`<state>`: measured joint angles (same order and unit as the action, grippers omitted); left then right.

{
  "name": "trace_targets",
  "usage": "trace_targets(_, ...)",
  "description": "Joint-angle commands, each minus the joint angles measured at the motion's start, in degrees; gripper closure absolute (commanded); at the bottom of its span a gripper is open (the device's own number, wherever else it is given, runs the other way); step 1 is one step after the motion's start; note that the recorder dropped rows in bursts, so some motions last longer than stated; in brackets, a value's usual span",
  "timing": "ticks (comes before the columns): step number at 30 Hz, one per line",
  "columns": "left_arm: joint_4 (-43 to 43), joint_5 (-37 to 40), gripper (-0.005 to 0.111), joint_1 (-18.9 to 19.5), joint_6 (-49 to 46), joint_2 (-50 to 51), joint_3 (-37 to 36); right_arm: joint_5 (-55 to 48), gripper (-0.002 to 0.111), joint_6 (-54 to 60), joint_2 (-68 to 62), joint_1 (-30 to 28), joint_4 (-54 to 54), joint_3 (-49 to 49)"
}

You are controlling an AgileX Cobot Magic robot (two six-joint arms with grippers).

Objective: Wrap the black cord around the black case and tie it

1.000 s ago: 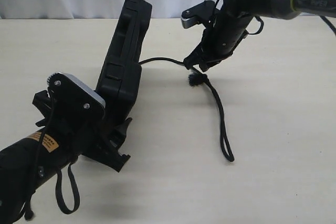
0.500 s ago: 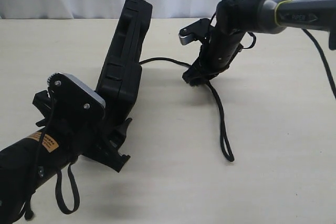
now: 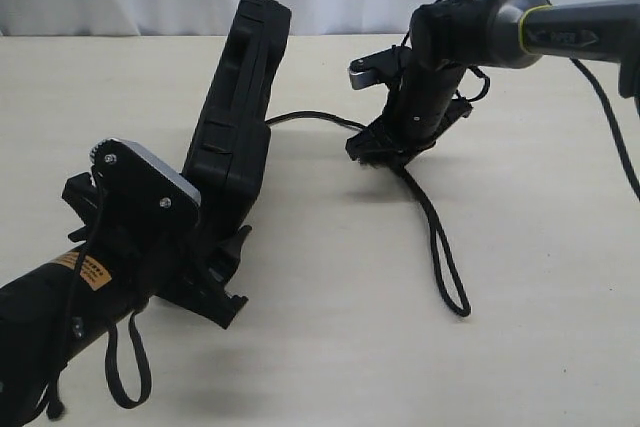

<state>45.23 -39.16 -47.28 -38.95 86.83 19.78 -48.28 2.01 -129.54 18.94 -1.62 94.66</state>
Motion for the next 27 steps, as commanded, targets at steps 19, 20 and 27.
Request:
trace_targets(19, 2.4, 5.0, 0.107, 0.0, 1.5, 0.1, -0.4, -13.3, 0.074, 2.1, 6.9, -0.1, 16.0, -6.2)
trace_targets(20, 2.4, 5.0, 0.107, 0.0, 1.5, 0.1, -0.4, -13.1, 0.071, 3.1, 6.9, -0.1, 15.7, -6.2)
trace_targets(27, 2.4, 5.0, 0.107, 0.0, 1.5, 0.1, -0.4, -15.8, 0.062, 21.1, 9.1, -0.1, 12.7, -4.4)
